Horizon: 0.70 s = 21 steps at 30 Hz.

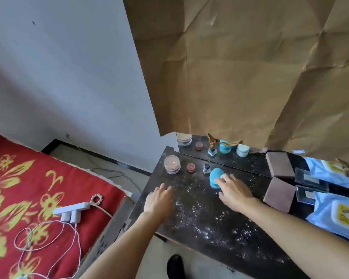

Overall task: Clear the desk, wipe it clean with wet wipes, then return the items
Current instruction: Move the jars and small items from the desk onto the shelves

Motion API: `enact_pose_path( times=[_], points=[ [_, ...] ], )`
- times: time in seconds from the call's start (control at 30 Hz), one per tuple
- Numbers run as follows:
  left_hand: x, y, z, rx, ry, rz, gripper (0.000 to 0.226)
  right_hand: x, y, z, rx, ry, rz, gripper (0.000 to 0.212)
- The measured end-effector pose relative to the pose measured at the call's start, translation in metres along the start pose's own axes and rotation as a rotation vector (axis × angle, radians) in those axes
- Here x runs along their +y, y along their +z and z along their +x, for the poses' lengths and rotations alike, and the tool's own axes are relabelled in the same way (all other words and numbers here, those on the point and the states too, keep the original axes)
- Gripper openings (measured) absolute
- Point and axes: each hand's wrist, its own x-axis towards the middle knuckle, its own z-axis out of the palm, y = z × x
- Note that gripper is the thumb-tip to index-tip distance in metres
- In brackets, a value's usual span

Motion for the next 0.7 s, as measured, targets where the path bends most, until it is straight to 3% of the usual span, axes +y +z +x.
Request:
enact_pose_path(
  times=[0.37, 0.57, 0.7],
  points=[
    [-0.060, 0.019, 0.175, -0.090, 0.198, 0.046, 0.069, -0.003, 0.029, 0.080, -0.104, 0.323, 0.112, 0.065],
    [-0.066, 0.036, 0.210, -0.134, 0.271, 0.075, 0.082, -0.016, 0.040, 0.099, -0.093, 0.460, 0.135, 0.057],
    [-0.067, 0.034, 0.215, -0.140, 0.269, 0.054, 0.074, -0.019, 0.041, 0.102, -0.064, 0.484, 0.167, 0.052]
  ],
)
